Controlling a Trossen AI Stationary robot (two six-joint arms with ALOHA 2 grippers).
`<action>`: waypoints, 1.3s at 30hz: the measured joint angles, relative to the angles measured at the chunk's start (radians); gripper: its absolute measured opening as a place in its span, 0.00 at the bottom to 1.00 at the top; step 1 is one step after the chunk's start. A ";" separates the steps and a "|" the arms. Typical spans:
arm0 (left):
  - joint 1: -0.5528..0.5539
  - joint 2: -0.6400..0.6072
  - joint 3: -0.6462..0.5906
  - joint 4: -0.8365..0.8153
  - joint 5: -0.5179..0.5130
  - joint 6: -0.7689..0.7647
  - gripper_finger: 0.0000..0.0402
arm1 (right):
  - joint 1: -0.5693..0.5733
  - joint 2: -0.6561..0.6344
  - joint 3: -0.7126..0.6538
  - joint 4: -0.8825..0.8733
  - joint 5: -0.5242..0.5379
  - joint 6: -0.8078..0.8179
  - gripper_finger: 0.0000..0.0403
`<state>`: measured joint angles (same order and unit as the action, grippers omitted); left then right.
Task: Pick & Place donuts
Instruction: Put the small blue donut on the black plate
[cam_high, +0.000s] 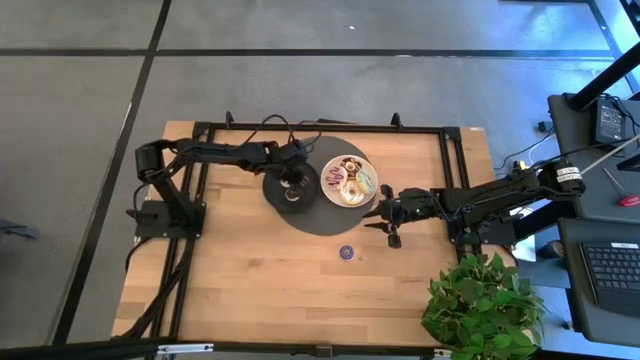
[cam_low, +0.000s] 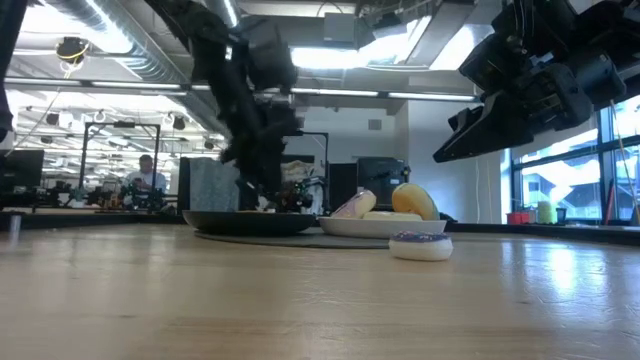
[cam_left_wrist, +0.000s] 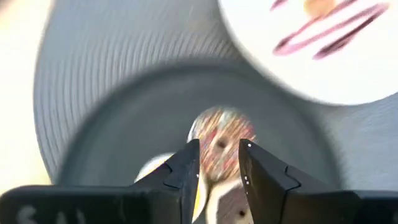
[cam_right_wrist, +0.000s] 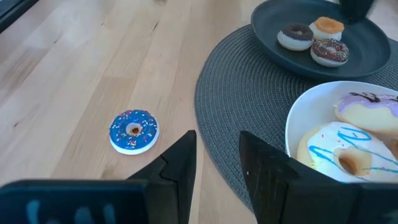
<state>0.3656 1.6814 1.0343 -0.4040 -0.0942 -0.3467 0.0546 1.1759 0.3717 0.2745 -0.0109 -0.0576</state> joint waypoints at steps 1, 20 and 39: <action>-0.007 -0.010 0.014 0.011 0.001 0.022 0.28 | 0.000 0.000 0.000 -0.001 0.000 0.000 0.31; -0.480 0.145 0.072 0.531 -0.021 0.154 0.37 | 0.000 0.000 0.000 -0.004 0.000 0.000 0.31; -0.522 0.348 0.072 0.694 -0.041 0.070 0.50 | 0.000 0.000 0.000 -0.008 0.000 0.002 0.31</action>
<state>-0.1568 2.0293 1.1061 0.2895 -0.1356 -0.2771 0.0547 1.1759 0.3717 0.2666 -0.0109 -0.0559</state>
